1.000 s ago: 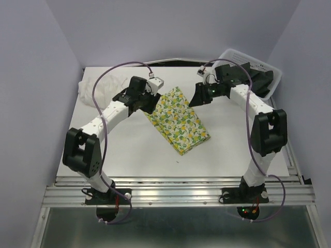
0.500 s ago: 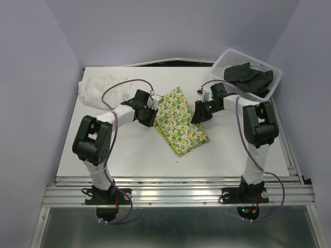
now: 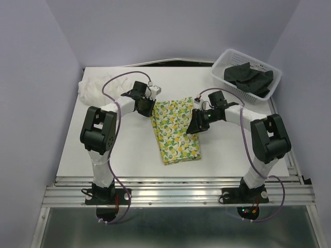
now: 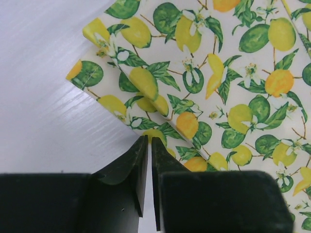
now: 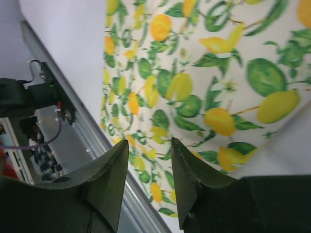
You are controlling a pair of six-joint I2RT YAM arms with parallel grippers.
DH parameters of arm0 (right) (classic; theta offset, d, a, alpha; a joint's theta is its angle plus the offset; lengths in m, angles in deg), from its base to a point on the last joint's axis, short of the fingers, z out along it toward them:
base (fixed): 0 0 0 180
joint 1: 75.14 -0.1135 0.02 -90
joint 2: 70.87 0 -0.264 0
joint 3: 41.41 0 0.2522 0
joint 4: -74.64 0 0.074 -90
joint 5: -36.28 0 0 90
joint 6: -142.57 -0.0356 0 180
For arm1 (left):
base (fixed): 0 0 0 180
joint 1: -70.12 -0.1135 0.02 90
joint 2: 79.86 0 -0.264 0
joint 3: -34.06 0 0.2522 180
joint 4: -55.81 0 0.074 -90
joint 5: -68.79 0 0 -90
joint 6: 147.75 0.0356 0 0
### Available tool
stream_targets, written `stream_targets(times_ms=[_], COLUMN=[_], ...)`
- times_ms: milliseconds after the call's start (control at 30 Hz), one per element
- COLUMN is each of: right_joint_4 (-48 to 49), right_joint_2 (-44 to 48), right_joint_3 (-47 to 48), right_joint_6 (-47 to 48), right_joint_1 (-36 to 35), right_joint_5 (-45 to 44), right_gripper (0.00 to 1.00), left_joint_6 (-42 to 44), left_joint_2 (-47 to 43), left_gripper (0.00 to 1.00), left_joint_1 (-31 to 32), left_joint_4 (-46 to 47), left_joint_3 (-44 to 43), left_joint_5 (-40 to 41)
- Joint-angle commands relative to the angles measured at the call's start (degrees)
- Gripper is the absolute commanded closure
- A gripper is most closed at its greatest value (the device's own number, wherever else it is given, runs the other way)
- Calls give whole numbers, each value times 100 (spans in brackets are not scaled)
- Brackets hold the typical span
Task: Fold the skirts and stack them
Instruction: Fold the skirt
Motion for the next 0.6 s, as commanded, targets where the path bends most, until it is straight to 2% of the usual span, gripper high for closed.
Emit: stream_targets(times_ms=[0,100,167,267,333,433,533,567], right_joint_4=[276,373,722,1591,1788,2034,2263,2524], right_joint_2=[524,498,298,-150,-449,-1047,-1382,-1417], right_joint_3=[461,743,893,841,928,1139,1069,991], right_joint_6=[-341,-165,-392,-823,-851,-1000,-1061,-1088], right_joint_1=[3,3,3,-50,-120,-182,-304,-357], right_joint_5=[957,968,1125,1459,1583,1785,1873,1865], right_gripper=[54,54,54,54,55,56,57,57], left_joint_6=[277,409,532,576,620,1049,1683,1788], left_joint_2=[-705,-1040,-1372,-1882,-2550,-3201,-3649,-3877], left_gripper=[78,77,74,63,49,41,39,39], left_joint_1=[-232,-303,-311,-311,-294,-136,635,1212], left_joint_4=[169,170,178,467,687,602,30,-93], left_joint_3=[-163,-75,83,469,952,1200,1340,1584], left_joint_5=[-242,-418,-671,-997,-1042,-911,-157,315])
